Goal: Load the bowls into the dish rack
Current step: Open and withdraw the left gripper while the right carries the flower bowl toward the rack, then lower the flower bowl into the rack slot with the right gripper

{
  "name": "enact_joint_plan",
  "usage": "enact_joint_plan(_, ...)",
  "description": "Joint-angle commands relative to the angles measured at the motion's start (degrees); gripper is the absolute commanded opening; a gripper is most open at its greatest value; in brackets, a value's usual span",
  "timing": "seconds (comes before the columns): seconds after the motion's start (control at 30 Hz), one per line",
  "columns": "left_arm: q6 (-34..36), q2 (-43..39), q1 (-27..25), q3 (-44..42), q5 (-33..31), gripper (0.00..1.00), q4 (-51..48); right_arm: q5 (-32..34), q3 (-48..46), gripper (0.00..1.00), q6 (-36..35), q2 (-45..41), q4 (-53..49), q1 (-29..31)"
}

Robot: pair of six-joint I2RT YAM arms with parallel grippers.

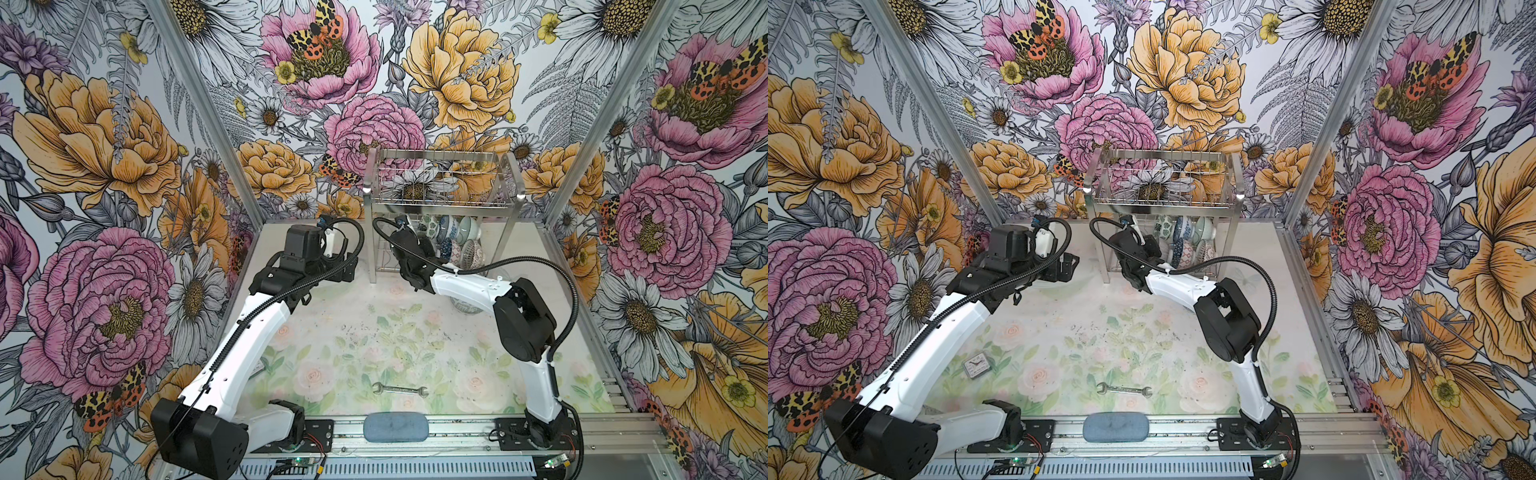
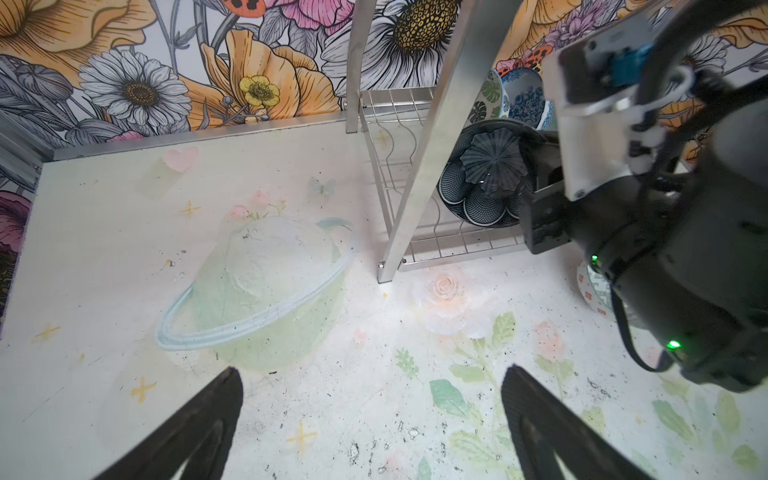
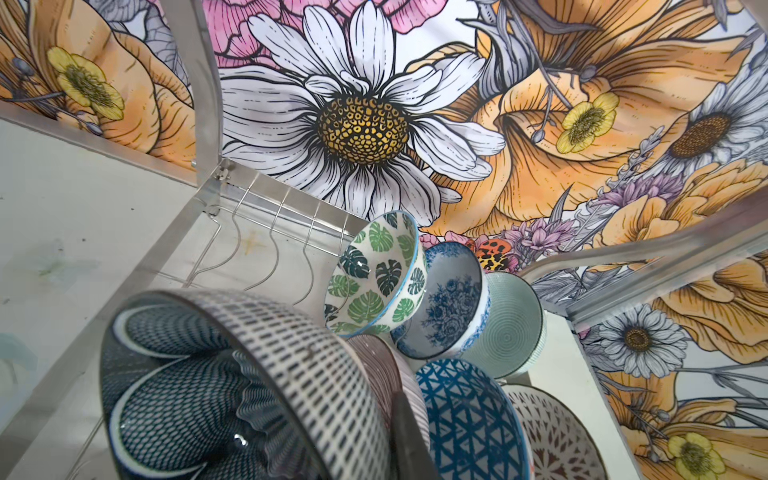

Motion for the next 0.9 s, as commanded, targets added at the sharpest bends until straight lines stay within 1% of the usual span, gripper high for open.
enact_joint_plan(0.0, 0.9, -0.9, 0.7, -0.3, 1.2, 0.99, 1.8, 5.2, 5.7, 0.0, -4.0, 2.7, 5.2, -0.5)
enact_joint_plan(0.2, 0.8, -1.1, 1.6, -0.2, 1.9, 0.99, 1.8, 7.0, 10.3, 0.0, -7.3, 7.7, 8.9, -1.7)
enact_joint_plan(0.47, 0.4, -1.7, 2.4, -0.3, 2.8, 0.99, 2.0, 7.7, 15.9, 0.0, -13.6, 13.8, 15.4, -3.7)
enact_joint_plan(0.87, 0.4, -2.1, 2.8, -0.3, 2.8, 0.99, 2.0, 8.4, 32.3, 0.0, -22.3, 26.6, 18.1, -5.7)
